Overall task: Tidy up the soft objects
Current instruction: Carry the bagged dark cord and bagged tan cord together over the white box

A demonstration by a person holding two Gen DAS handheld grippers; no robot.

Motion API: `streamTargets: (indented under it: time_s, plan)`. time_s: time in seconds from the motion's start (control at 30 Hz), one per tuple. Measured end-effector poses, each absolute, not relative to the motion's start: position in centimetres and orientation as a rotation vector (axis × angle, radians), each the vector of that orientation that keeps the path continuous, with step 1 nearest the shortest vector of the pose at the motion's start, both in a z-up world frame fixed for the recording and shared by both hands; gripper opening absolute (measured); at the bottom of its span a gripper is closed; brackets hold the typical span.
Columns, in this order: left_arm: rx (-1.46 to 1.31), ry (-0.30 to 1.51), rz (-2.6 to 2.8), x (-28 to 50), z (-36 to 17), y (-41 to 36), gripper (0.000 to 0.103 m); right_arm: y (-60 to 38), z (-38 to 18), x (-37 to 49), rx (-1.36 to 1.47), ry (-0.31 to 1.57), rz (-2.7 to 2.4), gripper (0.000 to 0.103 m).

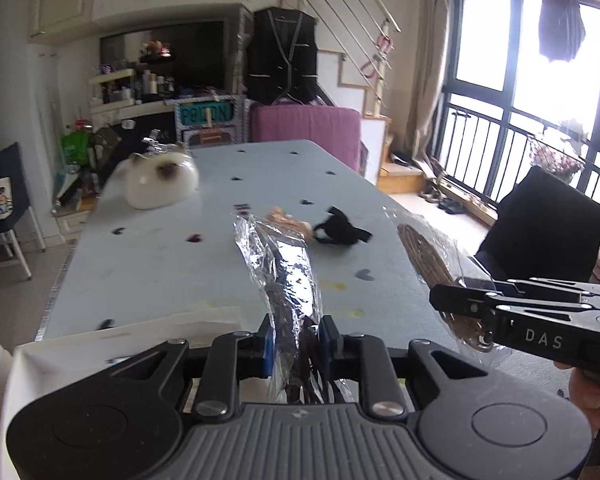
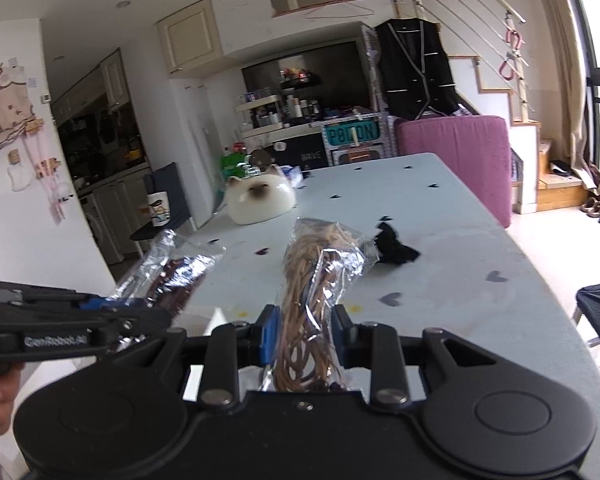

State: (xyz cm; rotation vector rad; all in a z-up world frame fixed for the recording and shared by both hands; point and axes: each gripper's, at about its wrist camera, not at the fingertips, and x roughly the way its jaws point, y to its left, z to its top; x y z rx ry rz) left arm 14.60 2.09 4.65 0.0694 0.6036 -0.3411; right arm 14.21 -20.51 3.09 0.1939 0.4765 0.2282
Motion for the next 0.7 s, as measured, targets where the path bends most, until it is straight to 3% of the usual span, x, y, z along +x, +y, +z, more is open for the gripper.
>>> streamTargets:
  time_s: [0.33,0.7]
  plan:
    - [0.053,0.604,-0.203,12.8,4.9,10.6,0.024,-14.8,3.6,14.2,0.2,0.494,0.322,0.03]
    - [0.05,0.72,-0.11,11.8,0.9,17.9,0.024,-6.7,1.7,14.4,0.219,0.612,0.471,0.03]
